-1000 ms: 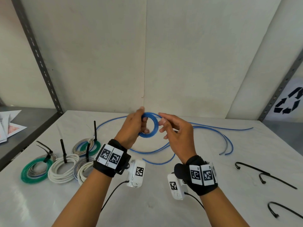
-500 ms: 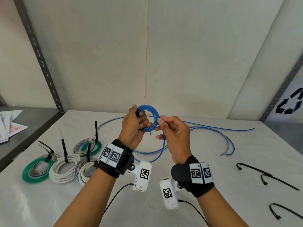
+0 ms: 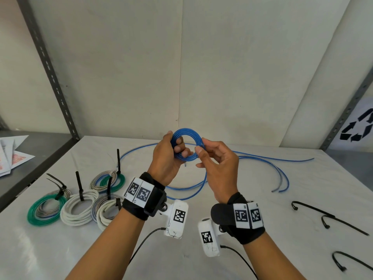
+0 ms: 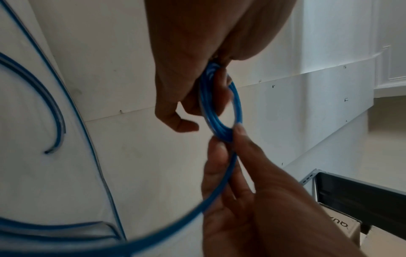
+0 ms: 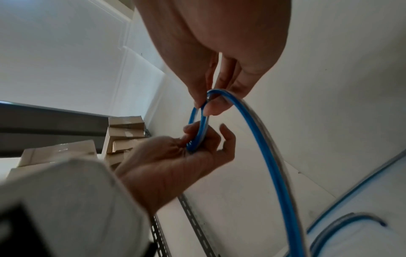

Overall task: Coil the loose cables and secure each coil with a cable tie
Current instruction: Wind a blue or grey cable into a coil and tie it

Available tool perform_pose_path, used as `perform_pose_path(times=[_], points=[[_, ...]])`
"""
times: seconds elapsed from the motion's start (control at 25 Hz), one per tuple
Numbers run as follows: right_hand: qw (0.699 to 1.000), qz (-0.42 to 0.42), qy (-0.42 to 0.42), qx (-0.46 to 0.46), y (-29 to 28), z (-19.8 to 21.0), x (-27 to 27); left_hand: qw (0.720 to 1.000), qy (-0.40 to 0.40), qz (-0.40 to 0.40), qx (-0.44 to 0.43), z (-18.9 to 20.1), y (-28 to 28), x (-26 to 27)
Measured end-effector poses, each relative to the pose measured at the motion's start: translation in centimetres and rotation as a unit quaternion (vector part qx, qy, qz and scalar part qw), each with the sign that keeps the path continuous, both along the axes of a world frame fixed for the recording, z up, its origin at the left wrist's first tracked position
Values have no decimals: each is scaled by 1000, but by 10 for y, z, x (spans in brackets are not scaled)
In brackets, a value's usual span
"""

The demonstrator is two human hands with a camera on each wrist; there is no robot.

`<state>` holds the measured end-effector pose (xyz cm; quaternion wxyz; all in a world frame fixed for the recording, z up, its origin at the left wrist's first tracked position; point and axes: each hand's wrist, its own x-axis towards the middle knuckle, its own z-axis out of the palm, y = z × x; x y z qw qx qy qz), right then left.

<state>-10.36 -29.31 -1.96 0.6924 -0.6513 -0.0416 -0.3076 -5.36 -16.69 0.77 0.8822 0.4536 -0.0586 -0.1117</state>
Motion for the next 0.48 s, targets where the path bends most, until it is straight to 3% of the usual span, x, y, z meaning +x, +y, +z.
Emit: perform_pose_path(times=[0.16, 0.32, 0.4, 0.48], points=[[998, -2, 9, -68, -16, 6, -1, 988, -70, -51, 129, 0, 6, -1], [971, 7, 19, -237, -25, 5, -2, 937, -146, -79, 307, 4, 6, -8], [963, 16, 21, -269, -27, 5, -2, 933, -146, -87, 318, 1, 3, -9], [972, 12, 18, -233, -28, 6, -2, 954, -119, -60, 267, 0, 0, -7]])
